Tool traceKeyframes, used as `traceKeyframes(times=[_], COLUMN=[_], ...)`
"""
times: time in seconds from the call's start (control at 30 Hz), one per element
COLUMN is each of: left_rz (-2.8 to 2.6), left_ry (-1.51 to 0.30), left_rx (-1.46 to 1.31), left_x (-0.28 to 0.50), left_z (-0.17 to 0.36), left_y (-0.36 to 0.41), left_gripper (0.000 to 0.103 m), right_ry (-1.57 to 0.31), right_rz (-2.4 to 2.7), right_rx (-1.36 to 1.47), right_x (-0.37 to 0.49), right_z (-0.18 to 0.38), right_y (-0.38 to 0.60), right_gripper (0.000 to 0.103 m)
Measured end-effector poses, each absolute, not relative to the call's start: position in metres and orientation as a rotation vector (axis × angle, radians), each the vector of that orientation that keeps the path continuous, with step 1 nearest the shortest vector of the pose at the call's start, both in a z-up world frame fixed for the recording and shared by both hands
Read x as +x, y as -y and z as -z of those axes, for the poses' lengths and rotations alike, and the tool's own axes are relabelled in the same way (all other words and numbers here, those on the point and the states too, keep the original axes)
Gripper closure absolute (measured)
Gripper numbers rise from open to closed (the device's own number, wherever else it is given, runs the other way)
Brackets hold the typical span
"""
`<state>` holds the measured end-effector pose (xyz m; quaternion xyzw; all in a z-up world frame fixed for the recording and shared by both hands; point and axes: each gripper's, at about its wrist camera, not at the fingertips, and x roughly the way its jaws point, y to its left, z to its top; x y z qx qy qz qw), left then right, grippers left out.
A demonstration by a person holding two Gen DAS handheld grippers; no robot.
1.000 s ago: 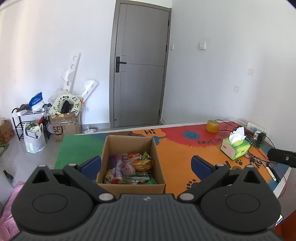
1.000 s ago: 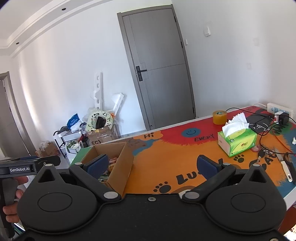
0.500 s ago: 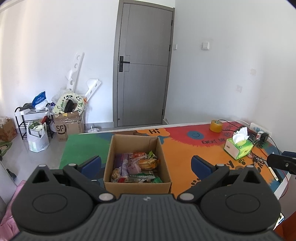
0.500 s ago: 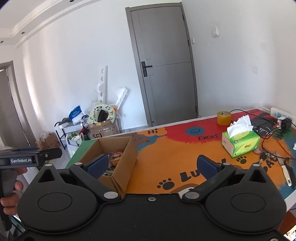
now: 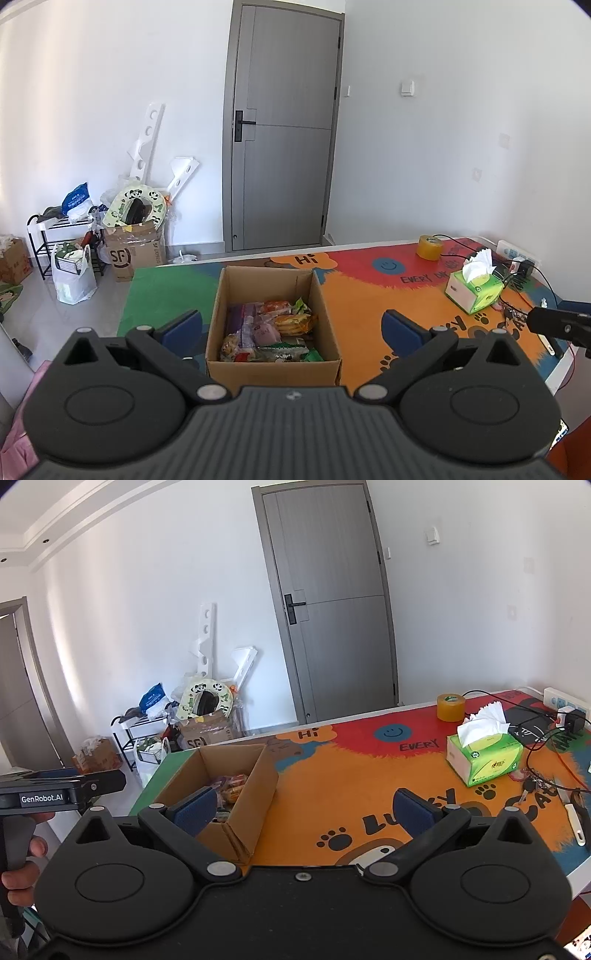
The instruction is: Organize snacks
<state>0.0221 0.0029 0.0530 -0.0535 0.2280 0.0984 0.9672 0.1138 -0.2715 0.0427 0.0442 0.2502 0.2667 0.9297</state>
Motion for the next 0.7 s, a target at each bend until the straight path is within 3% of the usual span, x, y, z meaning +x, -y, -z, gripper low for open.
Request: traceKeyframes(times=[0.7], left_rz=[-0.194], left_ry=[-0.454], left_rx=[-0.103], left_x=[0.0199], left_z=[-0.0548], left_y=[-0.0013], left_gripper=[0.0], right_ry=[-0.522], right_rz=[-0.567], right_rx=[0.109], right_x=[0.1144], right_z=[-0.0438], right_y=[0.2719], right_gripper=[0.0])
